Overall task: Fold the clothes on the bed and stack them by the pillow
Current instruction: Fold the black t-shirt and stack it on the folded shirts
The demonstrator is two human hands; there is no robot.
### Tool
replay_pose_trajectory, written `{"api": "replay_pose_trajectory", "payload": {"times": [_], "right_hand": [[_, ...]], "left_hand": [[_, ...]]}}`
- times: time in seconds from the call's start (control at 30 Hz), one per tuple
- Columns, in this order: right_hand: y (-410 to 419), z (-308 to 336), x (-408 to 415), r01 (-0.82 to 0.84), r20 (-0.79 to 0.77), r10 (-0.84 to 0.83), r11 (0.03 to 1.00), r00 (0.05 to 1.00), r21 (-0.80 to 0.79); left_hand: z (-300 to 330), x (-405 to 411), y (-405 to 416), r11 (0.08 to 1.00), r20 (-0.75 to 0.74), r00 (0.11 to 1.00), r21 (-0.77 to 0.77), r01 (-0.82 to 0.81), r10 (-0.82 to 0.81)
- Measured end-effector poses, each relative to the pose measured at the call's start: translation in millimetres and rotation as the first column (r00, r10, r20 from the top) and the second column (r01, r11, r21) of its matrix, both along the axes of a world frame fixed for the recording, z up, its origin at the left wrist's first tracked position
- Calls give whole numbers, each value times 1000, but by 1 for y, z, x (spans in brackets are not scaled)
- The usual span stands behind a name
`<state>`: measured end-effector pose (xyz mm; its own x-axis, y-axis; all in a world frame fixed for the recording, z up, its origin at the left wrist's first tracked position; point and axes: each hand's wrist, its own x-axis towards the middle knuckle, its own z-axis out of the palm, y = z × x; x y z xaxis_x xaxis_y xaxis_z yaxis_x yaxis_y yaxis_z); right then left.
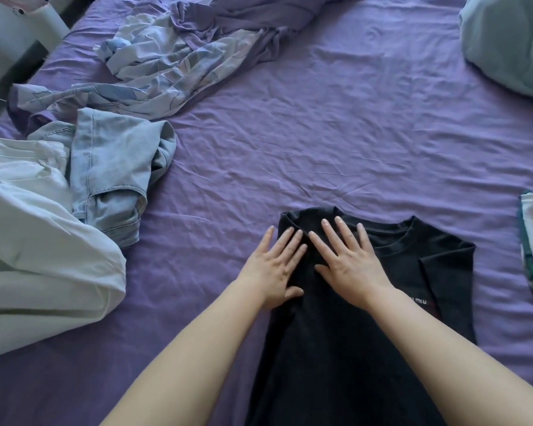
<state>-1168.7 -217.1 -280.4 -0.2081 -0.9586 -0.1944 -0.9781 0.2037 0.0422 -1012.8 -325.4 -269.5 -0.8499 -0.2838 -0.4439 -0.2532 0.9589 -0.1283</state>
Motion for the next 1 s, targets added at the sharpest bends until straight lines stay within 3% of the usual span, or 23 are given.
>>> {"api": "replay_pose_trajectory", "payload": {"times": [0.23, 0.47, 0.67, 1.0], "right_hand": [[46, -32, 1, 127, 21, -129, 989, 991, 70], [57, -23, 13, 210, 21, -213, 974, 977, 89], [152, -14, 59, 276, 79, -281, 958, 956, 76], [272, 0, 118, 288, 156, -321, 936, 934, 203]], "left_hand": [[-19, -5, -10, 989, 74, 994, 120, -88, 80], [-10, -11, 7, 992, 83, 989, -18, -122, 124], [-1, 31, 87, 986, -82, 983, 24, -163, 165], [0, 116, 230, 900, -64, 919, 236, -366, 390]]}}
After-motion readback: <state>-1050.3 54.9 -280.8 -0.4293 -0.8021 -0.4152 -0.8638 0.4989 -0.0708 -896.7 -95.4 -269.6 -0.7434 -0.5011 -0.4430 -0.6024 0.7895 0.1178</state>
